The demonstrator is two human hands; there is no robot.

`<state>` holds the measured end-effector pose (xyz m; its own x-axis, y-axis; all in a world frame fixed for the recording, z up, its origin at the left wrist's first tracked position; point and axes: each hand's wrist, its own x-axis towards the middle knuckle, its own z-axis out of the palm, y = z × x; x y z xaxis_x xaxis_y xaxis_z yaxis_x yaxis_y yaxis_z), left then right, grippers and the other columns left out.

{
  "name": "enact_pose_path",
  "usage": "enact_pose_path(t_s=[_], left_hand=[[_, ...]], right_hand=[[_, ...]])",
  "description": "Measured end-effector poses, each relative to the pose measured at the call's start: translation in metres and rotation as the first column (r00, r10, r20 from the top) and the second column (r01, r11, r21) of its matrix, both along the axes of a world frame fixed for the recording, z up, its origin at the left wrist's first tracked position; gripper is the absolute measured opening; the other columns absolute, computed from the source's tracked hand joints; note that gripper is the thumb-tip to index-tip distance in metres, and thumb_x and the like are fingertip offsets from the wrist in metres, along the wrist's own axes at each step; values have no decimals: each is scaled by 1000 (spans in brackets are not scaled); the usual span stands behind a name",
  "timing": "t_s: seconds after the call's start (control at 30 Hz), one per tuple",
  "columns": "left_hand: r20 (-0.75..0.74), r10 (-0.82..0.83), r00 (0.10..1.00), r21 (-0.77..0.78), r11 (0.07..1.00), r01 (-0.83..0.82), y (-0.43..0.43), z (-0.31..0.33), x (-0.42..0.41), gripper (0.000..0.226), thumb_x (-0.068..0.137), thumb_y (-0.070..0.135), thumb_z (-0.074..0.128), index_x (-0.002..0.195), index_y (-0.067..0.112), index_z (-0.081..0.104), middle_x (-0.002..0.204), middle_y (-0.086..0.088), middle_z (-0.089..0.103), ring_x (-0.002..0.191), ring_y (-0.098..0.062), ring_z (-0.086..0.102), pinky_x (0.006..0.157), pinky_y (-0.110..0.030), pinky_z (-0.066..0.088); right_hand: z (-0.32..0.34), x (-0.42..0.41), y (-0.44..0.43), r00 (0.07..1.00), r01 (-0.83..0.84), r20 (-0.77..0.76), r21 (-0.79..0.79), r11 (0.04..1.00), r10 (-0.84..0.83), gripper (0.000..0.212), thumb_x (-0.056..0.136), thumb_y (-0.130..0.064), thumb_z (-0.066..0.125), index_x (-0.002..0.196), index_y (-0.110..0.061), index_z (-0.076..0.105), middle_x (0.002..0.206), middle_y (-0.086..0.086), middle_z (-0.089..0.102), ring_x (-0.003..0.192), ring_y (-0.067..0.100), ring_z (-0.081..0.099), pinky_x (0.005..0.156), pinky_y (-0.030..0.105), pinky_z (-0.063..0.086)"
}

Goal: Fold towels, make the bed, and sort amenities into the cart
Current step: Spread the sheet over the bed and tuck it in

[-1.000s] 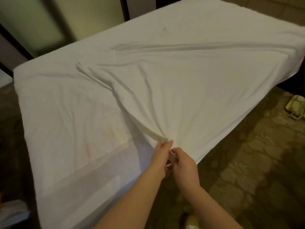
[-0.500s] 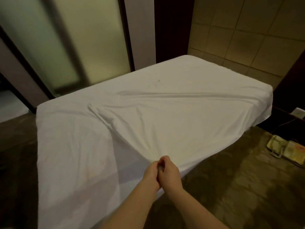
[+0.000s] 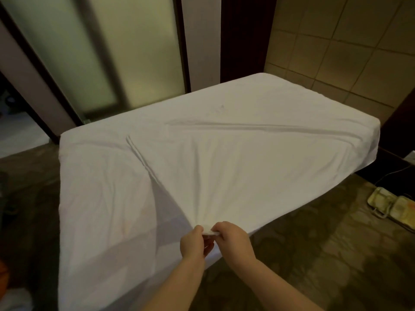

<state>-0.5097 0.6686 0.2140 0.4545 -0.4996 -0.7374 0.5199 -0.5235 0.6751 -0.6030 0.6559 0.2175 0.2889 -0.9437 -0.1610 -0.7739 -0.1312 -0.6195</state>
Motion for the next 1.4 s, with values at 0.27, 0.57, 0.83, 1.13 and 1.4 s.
enact_pose_path(t_s=[0.27, 0.57, 0.83, 1.13, 1.4], left_hand=[[147, -107, 983, 181, 980, 79, 52, -30, 34, 20, 95, 15, 50, 82, 2, 60, 84, -17, 65, 74, -29, 64, 66, -37, 55], [-315, -82, 946, 78, 991, 112, 65, -27, 8, 14, 93, 16, 54, 92, 2, 58, 87, -16, 61, 79, -27, 59, 61, -37, 49], [-5, -145, 989, 72, 987, 145, 48, -39, -11, 34, 86, 8, 51, 119, 3, 45, 92, -19, 57, 74, -30, 61, 49, -30, 45], [239, -181, 954, 82, 983, 166, 24, -20, -49, 13, 91, 10, 49, 89, 15, 61, 96, -9, 65, 88, -23, 63, 62, -32, 53], [335, -119, 935, 215, 976, 47, -7, -10, -77, 18, 88, 13, 59, 73, 3, 60, 86, -18, 66, 76, -26, 65, 75, -40, 59]], right_hand=[[-27, 34, 58, 1000, 5, 7, 68, 998, -5, 28, 98, -37, 47, 99, -21, 70, 93, -7, 59, 79, 5, 55, 79, 14, 46], [-33, 24, 76, 989, 146, -6, 102, 984, -146, 25, 98, -23, 47, 109, -19, 69, 105, -1, 64, 90, 12, 60, 81, 21, 48], [-37, 8, 72, 973, 195, 97, 143, 970, -210, 22, 97, -22, 49, 99, -18, 70, 96, 0, 67, 82, 11, 63, 79, 30, 55], [-28, -35, 42, 950, 130, 253, 213, 968, -183, 20, 98, -26, 51, 102, -20, 70, 97, -5, 67, 81, 6, 63, 79, 23, 55], [-18, -90, -3, 954, -70, 301, 196, 978, 8, 19, 98, -25, 51, 112, -21, 63, 107, -5, 62, 87, 5, 55, 81, 18, 47]])
